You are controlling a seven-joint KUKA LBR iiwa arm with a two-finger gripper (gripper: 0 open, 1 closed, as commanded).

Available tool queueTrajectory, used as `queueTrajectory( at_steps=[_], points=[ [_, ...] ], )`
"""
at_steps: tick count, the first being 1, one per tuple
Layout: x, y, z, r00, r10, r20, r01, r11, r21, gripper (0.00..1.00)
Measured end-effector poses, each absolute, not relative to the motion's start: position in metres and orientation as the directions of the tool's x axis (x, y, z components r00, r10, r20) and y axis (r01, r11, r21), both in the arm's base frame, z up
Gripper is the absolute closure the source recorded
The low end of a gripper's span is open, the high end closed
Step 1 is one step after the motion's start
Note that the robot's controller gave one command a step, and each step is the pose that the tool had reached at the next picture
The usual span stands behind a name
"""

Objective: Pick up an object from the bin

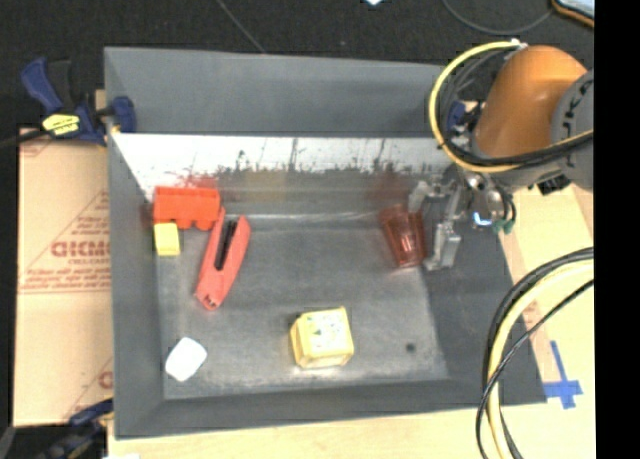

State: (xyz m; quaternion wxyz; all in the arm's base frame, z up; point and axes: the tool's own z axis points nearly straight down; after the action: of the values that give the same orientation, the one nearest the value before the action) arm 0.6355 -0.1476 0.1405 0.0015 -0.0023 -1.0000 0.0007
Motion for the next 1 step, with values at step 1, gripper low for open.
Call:
queueTrajectory(
  at_steps=[1],
  points=[
    [0.6372, -0.1471, 0.1459, -1.000, 0.000, -0.005, 0.000, 1.000, -0.003, 0.00]
  ],
)
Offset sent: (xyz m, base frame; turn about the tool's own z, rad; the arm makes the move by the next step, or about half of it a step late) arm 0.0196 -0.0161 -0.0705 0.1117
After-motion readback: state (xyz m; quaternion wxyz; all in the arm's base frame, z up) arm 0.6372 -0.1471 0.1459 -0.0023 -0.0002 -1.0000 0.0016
